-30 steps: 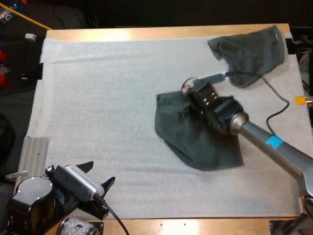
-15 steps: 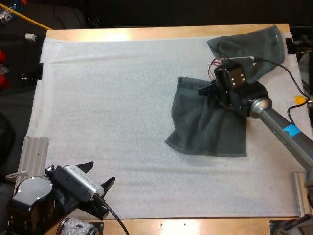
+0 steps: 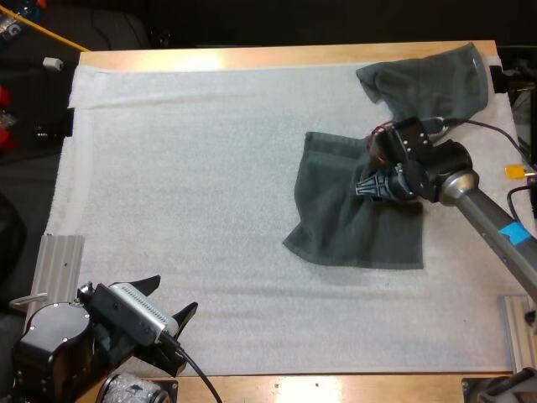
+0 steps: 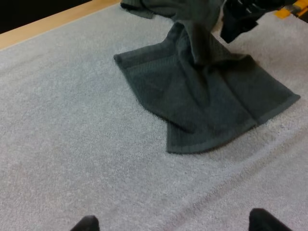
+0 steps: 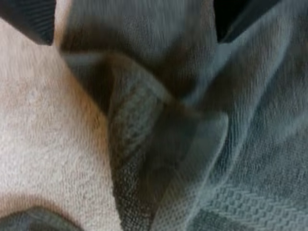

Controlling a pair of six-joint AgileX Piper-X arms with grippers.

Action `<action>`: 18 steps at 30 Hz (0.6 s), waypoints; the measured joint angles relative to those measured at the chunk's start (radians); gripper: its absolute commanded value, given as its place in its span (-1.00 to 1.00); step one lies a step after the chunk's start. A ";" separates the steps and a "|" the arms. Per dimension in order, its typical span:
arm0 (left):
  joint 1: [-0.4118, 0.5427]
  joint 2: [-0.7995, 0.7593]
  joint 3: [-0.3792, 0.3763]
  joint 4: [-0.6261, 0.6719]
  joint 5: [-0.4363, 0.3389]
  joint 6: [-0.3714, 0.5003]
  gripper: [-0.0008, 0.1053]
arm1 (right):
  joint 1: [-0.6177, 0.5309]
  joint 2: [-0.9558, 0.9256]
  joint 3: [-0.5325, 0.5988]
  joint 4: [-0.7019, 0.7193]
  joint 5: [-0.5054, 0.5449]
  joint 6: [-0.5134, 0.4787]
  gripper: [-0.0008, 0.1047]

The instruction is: Pick towel from pile, fold and stack

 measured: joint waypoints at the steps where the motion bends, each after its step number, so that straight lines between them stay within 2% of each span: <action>1: 0.000 0.000 0.000 0.000 0.000 0.000 0.13 | 0.000 -0.011 0.005 0.012 -0.001 -0.002 0.24; 7: 0.000 0.000 0.000 0.000 0.000 0.000 0.13 | 0.000 -0.117 0.107 0.027 -0.002 0.009 0.24; 14: 0.000 0.000 0.000 0.000 0.000 0.000 0.13 | 0.000 -0.243 0.304 0.023 -0.004 0.071 0.23; 18: 0.000 0.000 0.000 0.000 0.000 0.000 0.13 | 0.000 -0.286 0.396 -0.007 -0.027 0.138 0.23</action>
